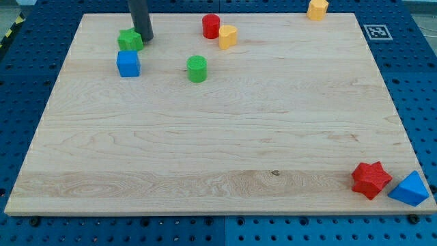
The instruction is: Push green circle slightly towards down
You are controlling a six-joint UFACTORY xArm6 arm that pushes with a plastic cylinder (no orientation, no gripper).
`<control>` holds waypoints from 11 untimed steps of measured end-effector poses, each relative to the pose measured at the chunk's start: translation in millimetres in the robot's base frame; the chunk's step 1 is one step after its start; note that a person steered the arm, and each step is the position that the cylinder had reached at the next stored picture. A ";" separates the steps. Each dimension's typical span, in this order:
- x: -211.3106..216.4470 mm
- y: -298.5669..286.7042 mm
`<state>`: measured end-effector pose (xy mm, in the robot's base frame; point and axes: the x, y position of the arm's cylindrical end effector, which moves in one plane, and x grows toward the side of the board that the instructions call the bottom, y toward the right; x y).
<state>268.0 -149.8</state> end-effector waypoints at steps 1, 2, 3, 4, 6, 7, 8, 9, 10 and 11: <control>2.7 22.8; 4.1 45.5; 4.6 61.6; 14.6 66.6; 38.4 68.2; 43.4 78.6; 43.4 96.6; 44.5 110.1; 59.4 111.5; 76.8 111.5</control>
<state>344.8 -38.3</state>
